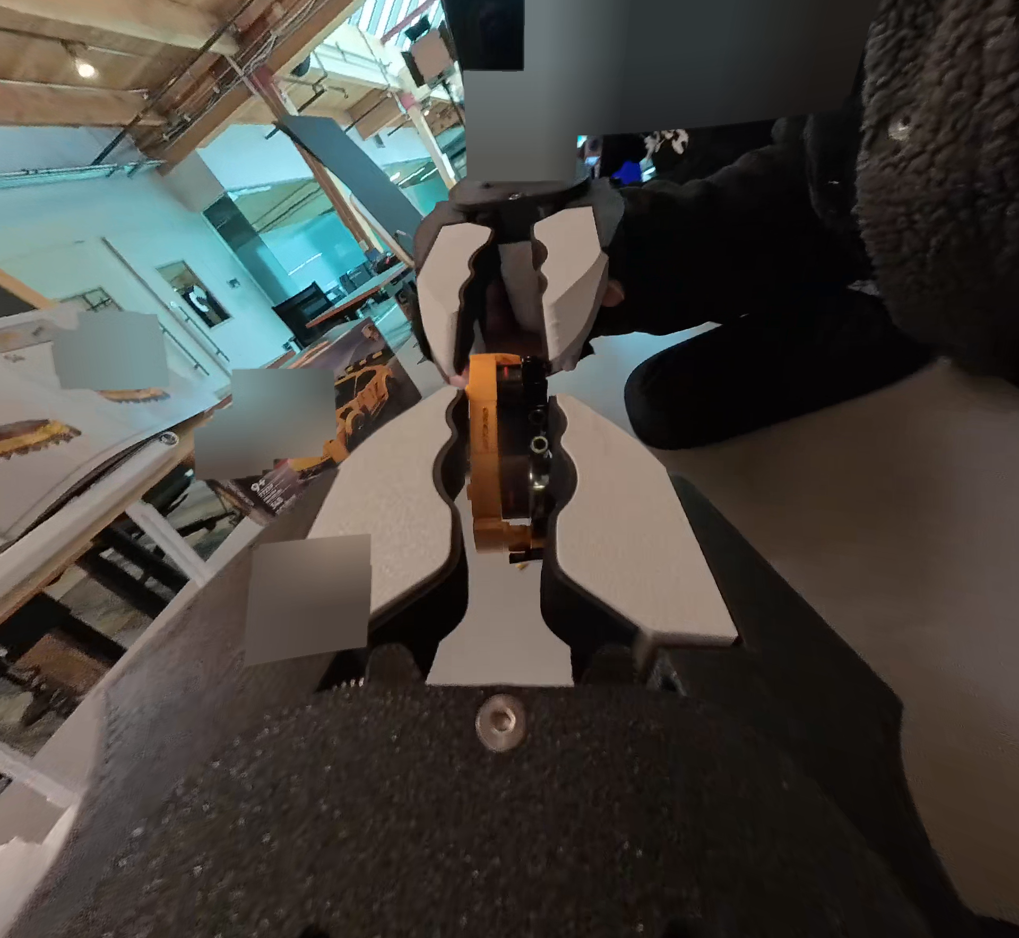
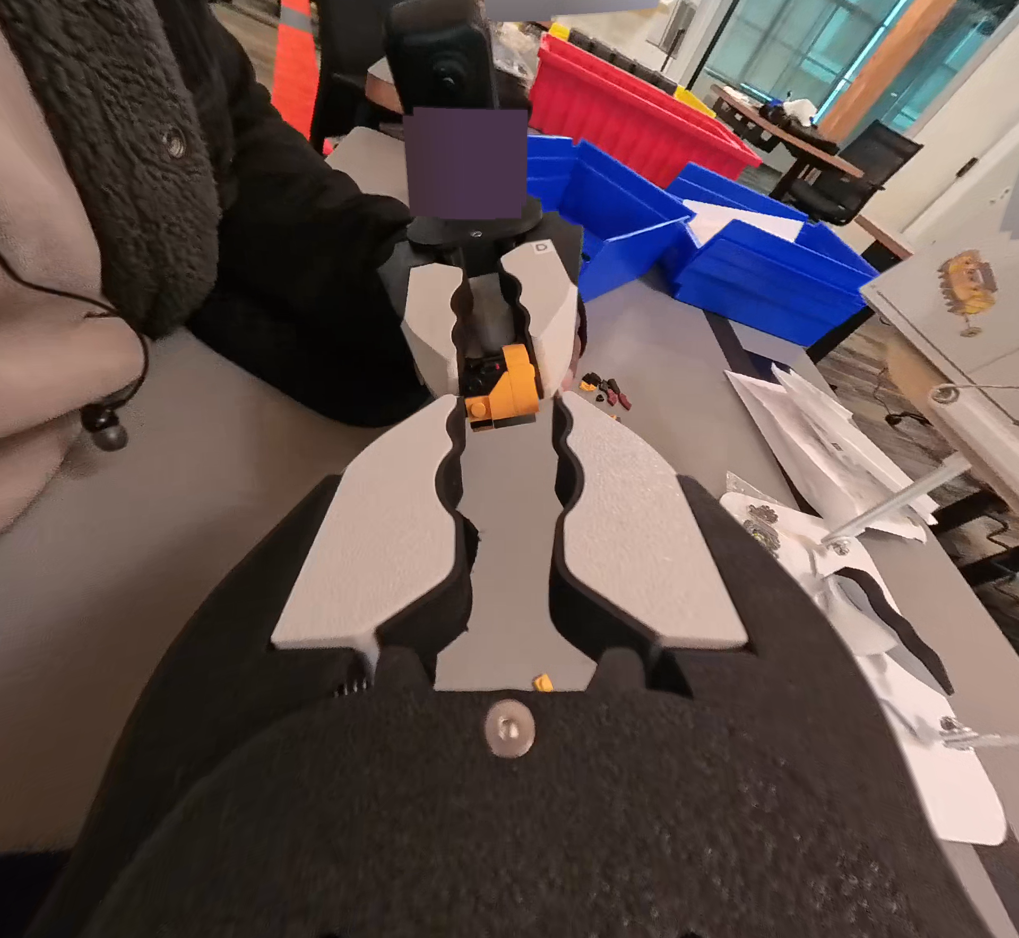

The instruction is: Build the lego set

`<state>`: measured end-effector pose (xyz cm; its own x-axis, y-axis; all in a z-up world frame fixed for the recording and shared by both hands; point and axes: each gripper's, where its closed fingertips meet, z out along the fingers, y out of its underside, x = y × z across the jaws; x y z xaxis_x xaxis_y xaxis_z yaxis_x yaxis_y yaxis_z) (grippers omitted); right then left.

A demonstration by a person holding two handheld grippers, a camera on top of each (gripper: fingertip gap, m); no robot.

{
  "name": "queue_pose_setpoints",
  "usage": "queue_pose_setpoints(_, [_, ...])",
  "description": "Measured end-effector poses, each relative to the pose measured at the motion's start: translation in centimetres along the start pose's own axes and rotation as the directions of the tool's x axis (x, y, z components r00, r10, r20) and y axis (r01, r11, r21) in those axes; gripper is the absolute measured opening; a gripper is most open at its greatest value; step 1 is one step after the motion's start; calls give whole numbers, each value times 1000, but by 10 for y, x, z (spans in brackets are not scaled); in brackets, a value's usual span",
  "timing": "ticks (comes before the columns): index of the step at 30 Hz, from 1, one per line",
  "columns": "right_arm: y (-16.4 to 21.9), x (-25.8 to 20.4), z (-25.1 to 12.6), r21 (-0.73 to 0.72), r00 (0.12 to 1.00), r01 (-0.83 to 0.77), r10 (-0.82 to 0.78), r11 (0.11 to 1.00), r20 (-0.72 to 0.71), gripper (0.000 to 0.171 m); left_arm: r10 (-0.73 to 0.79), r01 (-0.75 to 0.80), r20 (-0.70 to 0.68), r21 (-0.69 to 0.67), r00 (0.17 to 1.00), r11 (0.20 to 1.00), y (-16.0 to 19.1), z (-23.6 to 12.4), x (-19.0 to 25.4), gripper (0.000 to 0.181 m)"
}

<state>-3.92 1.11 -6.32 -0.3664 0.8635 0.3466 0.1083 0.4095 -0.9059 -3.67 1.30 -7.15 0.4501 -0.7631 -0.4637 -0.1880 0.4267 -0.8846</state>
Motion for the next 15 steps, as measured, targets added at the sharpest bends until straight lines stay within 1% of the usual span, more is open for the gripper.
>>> queue_pose_setpoints(4, [1,-9,3,-46,997,73,-72,996,16,28,-18,19,-29,44,999,999,-5,3,5,27])
queue_pose_setpoints(7, [-3,-10,2,-45,996,85,-84,995,8,26,-54,58,-52,76,997,995,-7,3,7,27])
queue_pose_setpoints(15, [3,-10,7,-115,999,46,-46,992,8,25,-131,135,-93,36,987,990,6,5,10,28])
